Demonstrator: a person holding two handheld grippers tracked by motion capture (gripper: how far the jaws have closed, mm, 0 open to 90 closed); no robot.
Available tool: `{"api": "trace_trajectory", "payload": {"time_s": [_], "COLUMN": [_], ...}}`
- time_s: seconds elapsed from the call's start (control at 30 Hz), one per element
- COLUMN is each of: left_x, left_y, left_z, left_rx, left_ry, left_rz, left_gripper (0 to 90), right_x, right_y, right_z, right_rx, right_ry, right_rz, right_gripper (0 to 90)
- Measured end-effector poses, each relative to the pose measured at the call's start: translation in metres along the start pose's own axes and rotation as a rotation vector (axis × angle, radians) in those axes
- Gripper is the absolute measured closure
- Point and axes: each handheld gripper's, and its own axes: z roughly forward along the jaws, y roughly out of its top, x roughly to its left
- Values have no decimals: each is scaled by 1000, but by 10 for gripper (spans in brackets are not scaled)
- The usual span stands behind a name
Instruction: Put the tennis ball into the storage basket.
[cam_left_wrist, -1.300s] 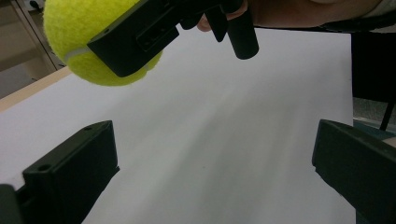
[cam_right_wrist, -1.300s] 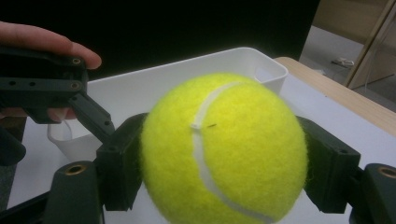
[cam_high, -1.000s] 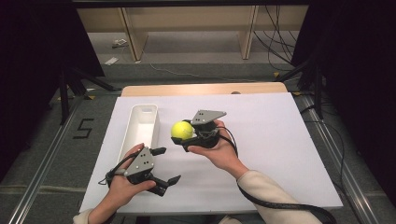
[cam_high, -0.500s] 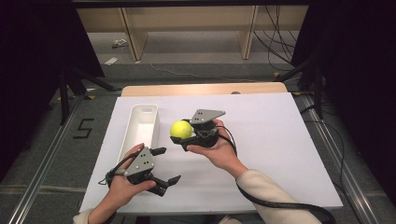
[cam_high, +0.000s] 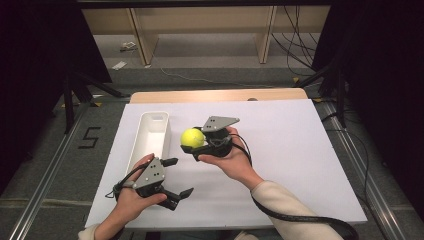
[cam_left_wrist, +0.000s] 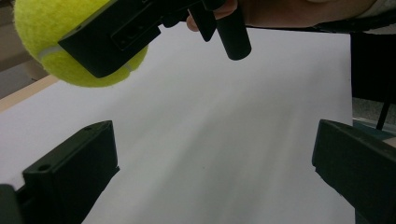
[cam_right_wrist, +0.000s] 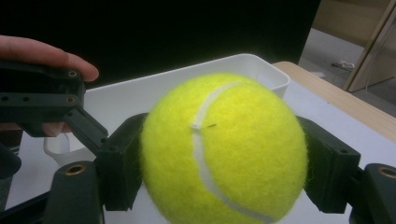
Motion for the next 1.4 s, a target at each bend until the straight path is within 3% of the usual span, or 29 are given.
{"api": "trace_trajectory", "payload": {"time_s": [1.07,1.1,1.17,1.23,1.4], "left_x": [0,6,10,9,10], "left_y": [0,2,4,3,4], "left_z": [0,-3,-1,-1,-1], "left_rx": [2,-3,1,1,0], "left_ry": [-5,109,20,30,26], "left_rz": [-3,89,153,139,147], "left_gripper": [0,0,0,0,0], "right_x": [2,2,2,2,3], "right_y": [5,5,6,6,7], "right_z": [8,8,9,9,10], "right_rx": [2,3,2,3,2], "right_ry": [6,6,3,5,8], "right_rz": [2,1,-2,-3,1], "right_gripper": [266,266,266,266,266]}}
